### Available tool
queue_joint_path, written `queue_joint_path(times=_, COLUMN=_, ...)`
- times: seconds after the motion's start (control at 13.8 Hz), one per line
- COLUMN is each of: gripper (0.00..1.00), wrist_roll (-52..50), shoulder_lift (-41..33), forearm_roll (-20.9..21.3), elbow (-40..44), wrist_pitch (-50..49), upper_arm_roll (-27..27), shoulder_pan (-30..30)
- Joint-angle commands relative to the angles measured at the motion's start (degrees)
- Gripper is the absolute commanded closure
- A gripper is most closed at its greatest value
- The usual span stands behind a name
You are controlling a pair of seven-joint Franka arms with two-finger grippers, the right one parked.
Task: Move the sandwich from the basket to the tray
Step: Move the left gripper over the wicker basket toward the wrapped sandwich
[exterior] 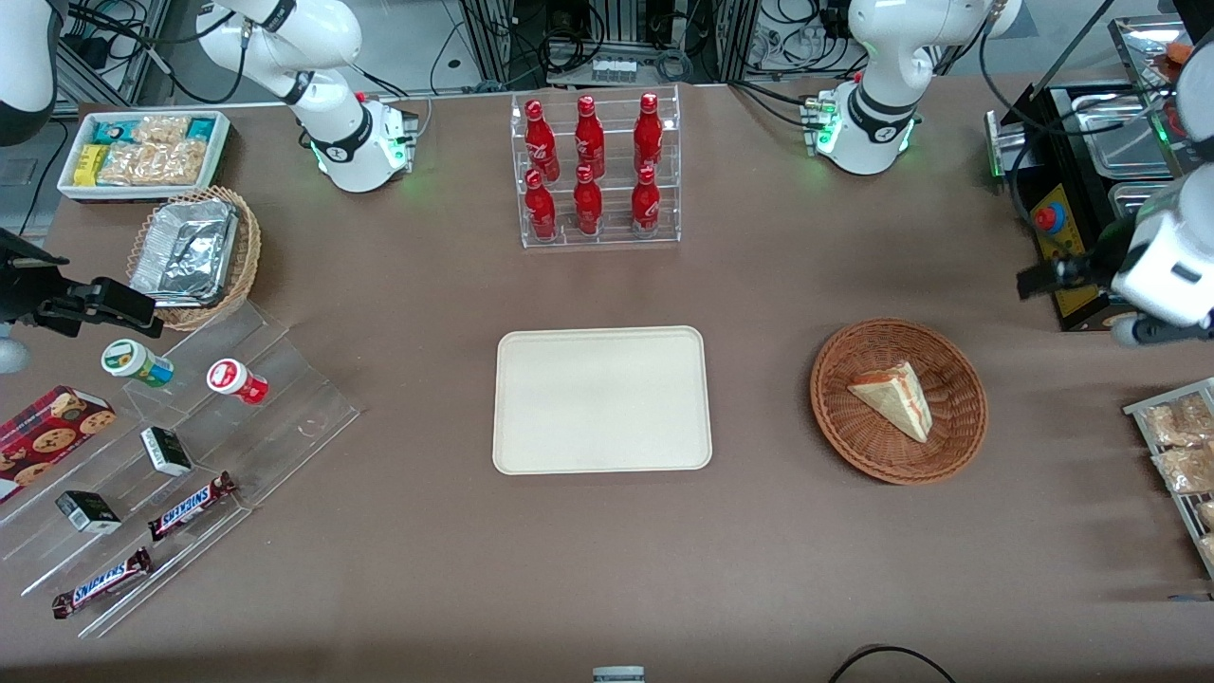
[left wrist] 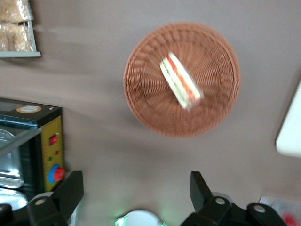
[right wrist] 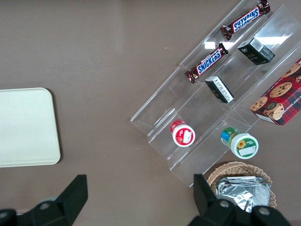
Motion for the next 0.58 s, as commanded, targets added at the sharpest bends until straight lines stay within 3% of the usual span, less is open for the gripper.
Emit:
queue_joint_path(times=0.0, gripper=0.00, wrist_roll=-10.48, shoulder_lift=-0.56, forearm_roll=0.84, elbow=-5.48, wrist_pitch=6.67, upper_arm_roll=0.01, shoulder_pan=-0.19)
queue_joint_path(times=0.51, gripper=0.00, wrist_roll=-25.17, shoulder_lift=2.43, forearm_roll=0.40, elbow=-12.78, wrist_pitch=18.71, upper_arm_roll=0.01, shoulder_pan=-0.54)
